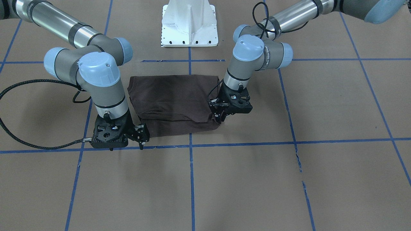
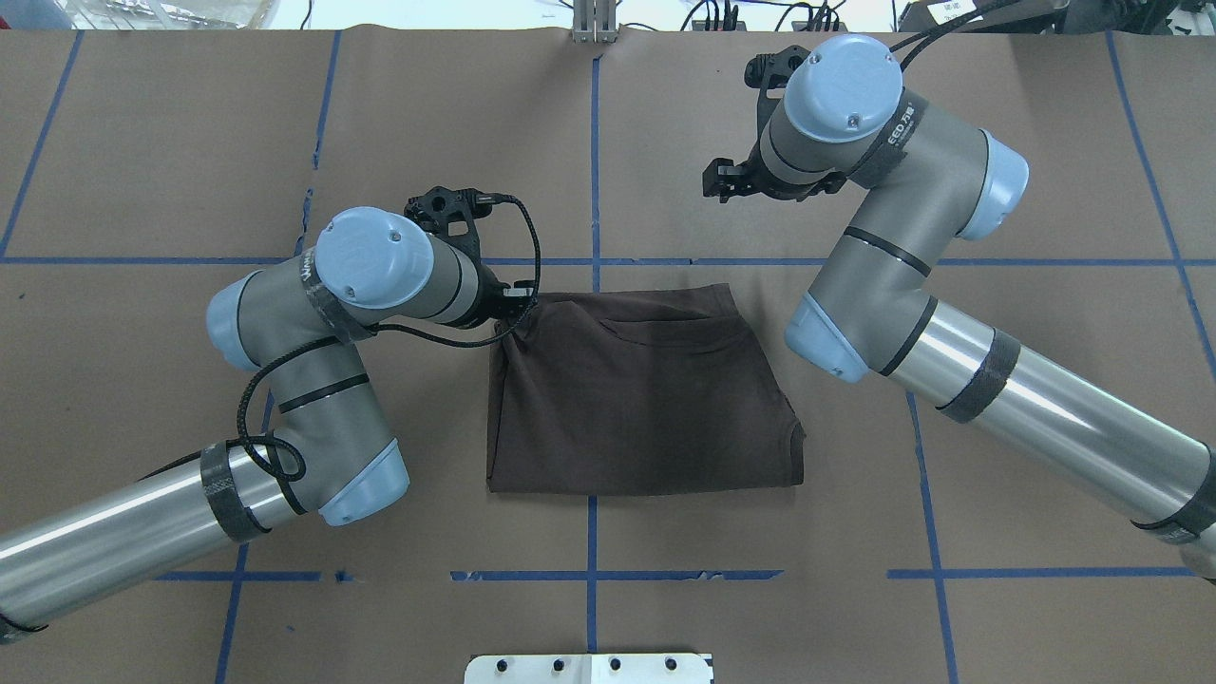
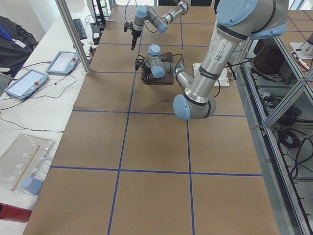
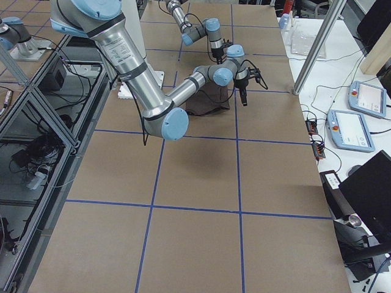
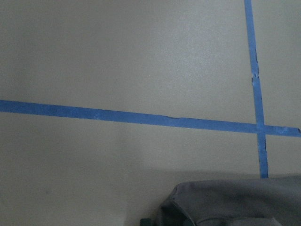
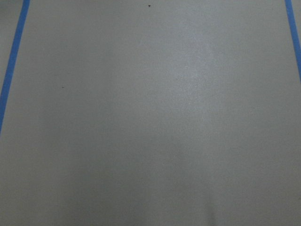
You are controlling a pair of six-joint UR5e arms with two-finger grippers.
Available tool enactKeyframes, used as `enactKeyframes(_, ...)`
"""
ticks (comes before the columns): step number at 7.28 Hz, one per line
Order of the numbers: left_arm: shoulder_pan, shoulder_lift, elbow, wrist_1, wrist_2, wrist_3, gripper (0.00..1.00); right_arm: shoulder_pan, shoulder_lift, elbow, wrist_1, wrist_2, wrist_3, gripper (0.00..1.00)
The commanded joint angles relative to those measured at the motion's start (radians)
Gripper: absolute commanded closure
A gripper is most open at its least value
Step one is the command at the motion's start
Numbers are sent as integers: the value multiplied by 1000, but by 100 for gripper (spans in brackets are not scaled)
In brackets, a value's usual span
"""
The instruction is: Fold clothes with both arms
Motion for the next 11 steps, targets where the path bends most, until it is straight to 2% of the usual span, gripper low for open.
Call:
enactKeyframes(1,2,10,4,-1,2,1,100,0,-1,1,0,0,0,0)
enactKeyframes(4,-33,13,14,-3,3,18,100,0,-1,1,0,-2,2,0)
enactKeyframes(5,-47,11,48,-9,3,18,100,0,-1,1,0,-2,2,0)
enactKeyframes(6,-65,8,45,-42,-4,76,100,0,-1,1,0,-2,2,0)
enactKeyframes(7,-65,4,37,-42,-8,88,55,0,-1,1,0,-2,0,0)
enactKeyframes(8,-61,7,27,-42,-21,84,28,0,-1,1,0,-2,2,0)
enactKeyframes(9,-33,16,-7,-42,-21,67,27,0,-1,1,0,-2,2,0)
enactKeyframes(10,-6,16,-9,-44,-21,11,31,0,-1,1,0,-2,2,0)
enactKeyframes(11,17,16,-10,-44,-20,-12,45,2,-1,1,0,-2,2,0)
